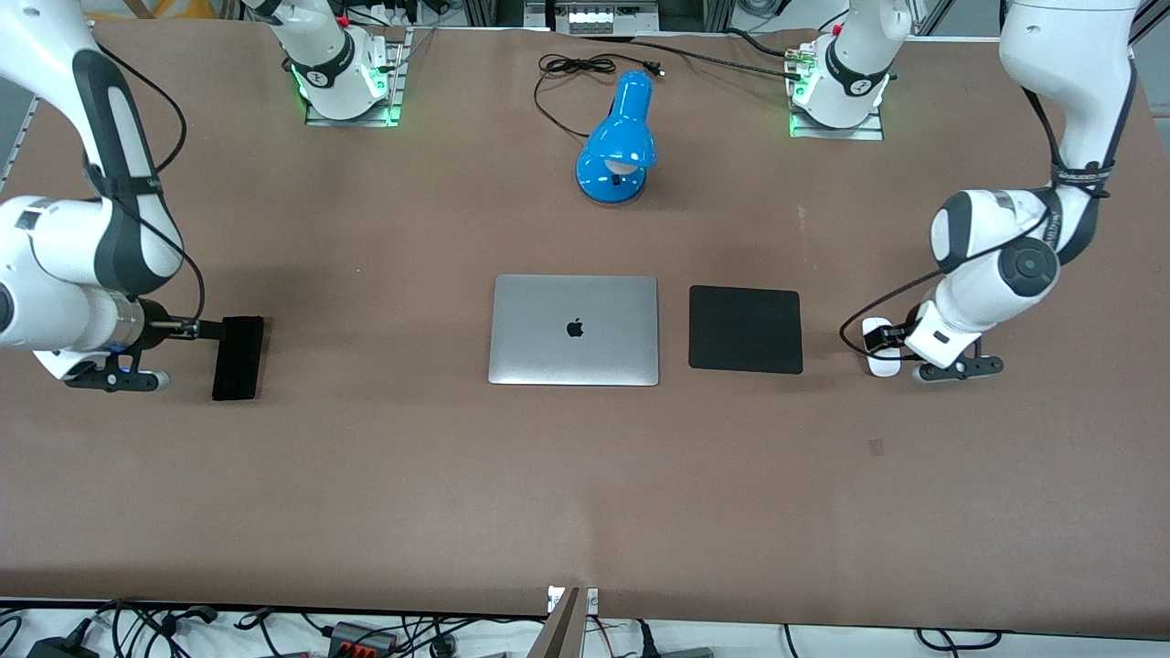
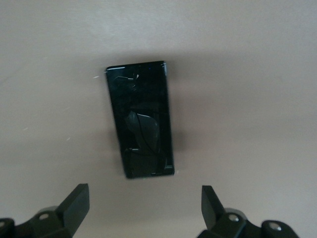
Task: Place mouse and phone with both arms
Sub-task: 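Grasp the phone with the right gripper while the left gripper grasps the mouse, then carry the white mouse with the left gripper onto the black mouse pad, then release the mouse and raise the left gripper while the right gripper carries the phone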
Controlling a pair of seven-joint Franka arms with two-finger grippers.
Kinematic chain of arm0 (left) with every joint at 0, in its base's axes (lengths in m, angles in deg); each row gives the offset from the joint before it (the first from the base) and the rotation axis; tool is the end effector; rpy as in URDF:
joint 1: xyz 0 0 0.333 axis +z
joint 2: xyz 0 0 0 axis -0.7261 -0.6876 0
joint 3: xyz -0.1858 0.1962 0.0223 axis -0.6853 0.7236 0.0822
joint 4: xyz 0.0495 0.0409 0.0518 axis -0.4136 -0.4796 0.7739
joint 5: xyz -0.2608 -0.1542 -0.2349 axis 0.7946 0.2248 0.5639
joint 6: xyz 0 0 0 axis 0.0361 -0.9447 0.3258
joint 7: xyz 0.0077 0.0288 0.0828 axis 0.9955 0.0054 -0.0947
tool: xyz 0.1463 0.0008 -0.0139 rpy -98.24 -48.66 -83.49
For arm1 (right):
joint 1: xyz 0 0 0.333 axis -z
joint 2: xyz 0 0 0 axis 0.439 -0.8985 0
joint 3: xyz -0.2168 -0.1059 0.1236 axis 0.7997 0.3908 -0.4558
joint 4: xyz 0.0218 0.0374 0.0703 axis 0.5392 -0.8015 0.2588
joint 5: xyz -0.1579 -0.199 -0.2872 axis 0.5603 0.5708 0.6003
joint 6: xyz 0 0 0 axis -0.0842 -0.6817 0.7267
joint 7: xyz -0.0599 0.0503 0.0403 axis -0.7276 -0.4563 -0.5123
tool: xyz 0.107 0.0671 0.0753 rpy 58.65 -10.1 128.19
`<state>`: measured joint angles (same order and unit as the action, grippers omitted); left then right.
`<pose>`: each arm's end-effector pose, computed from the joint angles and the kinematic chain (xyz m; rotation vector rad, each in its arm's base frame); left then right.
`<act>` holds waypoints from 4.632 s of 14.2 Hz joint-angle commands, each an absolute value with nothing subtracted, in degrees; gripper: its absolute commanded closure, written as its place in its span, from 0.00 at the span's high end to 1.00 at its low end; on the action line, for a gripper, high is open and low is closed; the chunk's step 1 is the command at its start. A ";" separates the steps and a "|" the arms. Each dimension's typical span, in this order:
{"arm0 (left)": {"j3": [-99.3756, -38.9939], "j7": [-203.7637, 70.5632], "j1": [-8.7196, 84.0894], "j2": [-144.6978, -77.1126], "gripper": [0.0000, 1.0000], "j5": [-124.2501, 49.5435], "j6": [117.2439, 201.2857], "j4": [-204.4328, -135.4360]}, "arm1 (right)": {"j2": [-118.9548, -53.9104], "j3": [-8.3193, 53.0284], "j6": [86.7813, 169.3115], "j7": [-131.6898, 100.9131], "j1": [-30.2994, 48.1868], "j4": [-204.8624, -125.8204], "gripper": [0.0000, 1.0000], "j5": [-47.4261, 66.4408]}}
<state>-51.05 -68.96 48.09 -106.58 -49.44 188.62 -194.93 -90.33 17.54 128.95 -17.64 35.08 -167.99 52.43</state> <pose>0.5428 0.0138 0.1459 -3.1057 -0.2082 -0.0146 0.5856 -0.1096 0.2026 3.0513 -0.0964 -0.3505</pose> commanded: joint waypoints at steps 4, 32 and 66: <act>-51.30 -69.11 48.32 -106.90 1.00 -50.21 194.59 -198.72 | -95.21 16.47 135.89 -17.96 36.33 -167.92 1.00 52.24; -63.69 -80.28 41.82 -112.78 0.17 -53.45 186.58 -189.58 | -101.02 16.47 142.77 -16.99 35.27 -168.10 1.00 51.45; -63.87 -54.01 56.75 -105.76 1.00 -55.22 123.32 -141.68 | -95.84 14.00 133.27 -37.89 12.26 -167.13 0.28 43.63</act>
